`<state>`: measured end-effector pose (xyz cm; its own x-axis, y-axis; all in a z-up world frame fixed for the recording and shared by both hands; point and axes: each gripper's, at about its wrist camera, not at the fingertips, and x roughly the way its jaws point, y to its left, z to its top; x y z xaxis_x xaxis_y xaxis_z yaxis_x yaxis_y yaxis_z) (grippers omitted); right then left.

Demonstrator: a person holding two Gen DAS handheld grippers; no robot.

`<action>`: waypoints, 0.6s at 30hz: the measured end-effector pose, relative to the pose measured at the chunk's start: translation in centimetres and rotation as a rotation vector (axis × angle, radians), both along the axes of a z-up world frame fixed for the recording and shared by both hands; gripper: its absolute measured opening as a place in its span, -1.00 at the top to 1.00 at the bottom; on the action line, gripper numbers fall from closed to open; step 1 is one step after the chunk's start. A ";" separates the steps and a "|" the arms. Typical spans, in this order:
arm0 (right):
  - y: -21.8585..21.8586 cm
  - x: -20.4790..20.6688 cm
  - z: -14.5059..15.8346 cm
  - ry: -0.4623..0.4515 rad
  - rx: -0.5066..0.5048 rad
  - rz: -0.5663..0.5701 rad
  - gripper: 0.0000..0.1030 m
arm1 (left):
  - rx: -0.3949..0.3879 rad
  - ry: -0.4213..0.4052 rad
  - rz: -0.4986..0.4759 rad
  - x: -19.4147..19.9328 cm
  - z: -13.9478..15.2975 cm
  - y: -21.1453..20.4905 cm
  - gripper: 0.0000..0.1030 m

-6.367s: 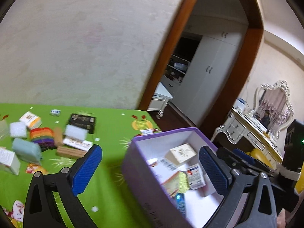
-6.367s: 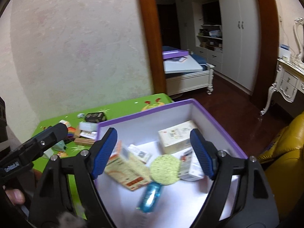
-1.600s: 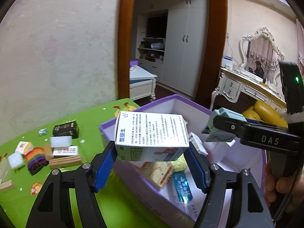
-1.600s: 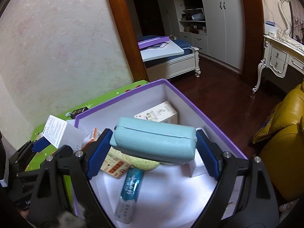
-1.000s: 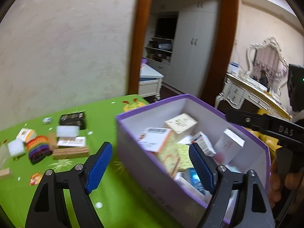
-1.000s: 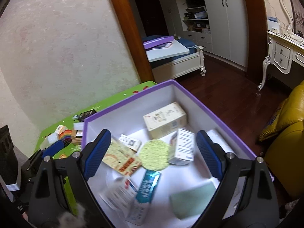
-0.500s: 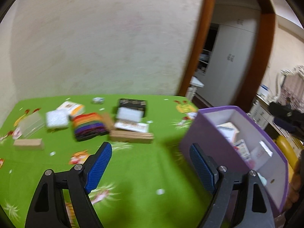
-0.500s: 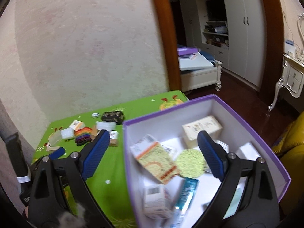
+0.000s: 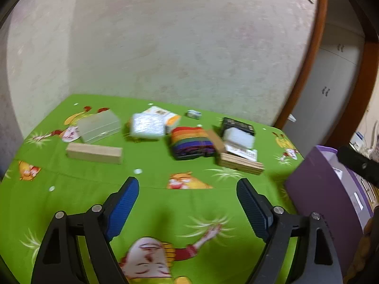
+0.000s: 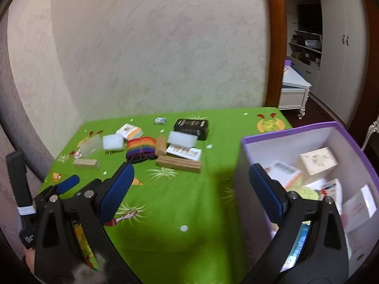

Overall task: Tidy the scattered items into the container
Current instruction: 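Move both open grippers back over the table items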

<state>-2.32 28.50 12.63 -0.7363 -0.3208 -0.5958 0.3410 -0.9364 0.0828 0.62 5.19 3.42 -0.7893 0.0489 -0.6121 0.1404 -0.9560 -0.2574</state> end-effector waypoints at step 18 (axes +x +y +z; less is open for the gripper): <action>-8.7 -9.2 -9.1 -0.063 0.269 0.076 -0.90 | 0.090 -0.106 0.194 -1.1 -3.0 -7.6 -0.67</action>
<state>-11.53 19.76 3.49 -0.6749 -0.1980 -0.7108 0.4132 -0.8995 -0.1418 -0.46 -2.42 0.41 -0.7206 -0.0399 -0.6922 0.3504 -0.8824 -0.3139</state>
